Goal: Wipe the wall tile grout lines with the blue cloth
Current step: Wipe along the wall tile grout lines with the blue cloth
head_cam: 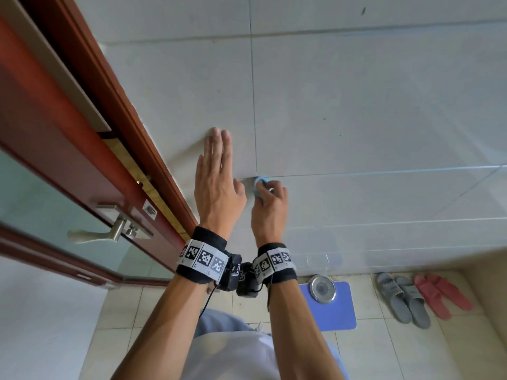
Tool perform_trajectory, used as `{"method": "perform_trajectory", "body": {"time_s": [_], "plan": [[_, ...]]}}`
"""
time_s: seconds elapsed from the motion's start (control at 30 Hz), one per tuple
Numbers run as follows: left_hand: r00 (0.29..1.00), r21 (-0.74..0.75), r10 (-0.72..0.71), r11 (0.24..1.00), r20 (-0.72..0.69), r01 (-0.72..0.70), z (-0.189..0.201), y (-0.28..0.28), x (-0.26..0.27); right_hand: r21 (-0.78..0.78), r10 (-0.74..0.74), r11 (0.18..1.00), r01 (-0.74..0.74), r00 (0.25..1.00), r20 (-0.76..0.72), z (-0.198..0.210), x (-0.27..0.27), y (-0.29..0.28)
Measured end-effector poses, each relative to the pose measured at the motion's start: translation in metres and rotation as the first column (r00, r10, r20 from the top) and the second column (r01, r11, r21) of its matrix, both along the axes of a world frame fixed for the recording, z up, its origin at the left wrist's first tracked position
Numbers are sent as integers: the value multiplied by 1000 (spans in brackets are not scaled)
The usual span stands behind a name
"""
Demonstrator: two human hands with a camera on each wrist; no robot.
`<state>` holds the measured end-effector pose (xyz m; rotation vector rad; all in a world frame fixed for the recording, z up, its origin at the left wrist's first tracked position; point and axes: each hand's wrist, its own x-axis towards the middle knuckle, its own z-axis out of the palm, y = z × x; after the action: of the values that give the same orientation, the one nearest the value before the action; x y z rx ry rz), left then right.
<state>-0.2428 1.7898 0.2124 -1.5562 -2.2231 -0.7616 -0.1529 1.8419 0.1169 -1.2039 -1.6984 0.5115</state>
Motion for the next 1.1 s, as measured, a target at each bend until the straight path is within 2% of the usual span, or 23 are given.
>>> {"method": "perform_trajectory", "body": {"time_s": [0.1,0.2,0.3,0.37,0.47,0.57,0.67,0.77,0.83,0.9,0.97,1.03,1.1], "plan": [[997,120,-62,991,37,58,7,-2,-3,-46,43,998,-46,998,-55,31,16,13],[995,211,-97,973,28,89,32,-6,-4,82,54,996,-41,985,-162,93,34,26],[993,227,-114,968,11,108,76,-7,-5,250,9,964,92,927,-375,174,52,35],[994,226,-107,968,-11,107,108,-4,-6,359,-34,904,232,877,-480,223,67,45],[996,228,-81,970,-29,86,148,0,-9,403,-120,838,369,844,-524,263,77,66],[995,231,-89,968,-40,96,167,7,-9,407,-222,820,403,879,-423,263,59,72],[994,212,-95,972,-52,104,168,13,-10,527,-108,823,211,970,-219,243,29,54],[994,218,-102,970,-39,108,165,16,-10,642,-82,764,64,997,-2,239,23,47],[992,221,-120,967,-25,123,166,15,-10,658,-153,740,143,987,-41,243,40,58],[990,227,-140,964,-12,140,167,13,-12,581,-241,742,334,942,-233,246,62,74],[989,231,-149,962,-2,146,166,10,-13,471,-304,750,465,874,-379,245,69,83],[988,229,-154,962,4,149,163,9,-14,425,-312,761,490,851,-423,242,54,78],[986,222,-166,962,2,161,161,10,-15,473,-234,788,394,902,-362,239,34,65]]}}
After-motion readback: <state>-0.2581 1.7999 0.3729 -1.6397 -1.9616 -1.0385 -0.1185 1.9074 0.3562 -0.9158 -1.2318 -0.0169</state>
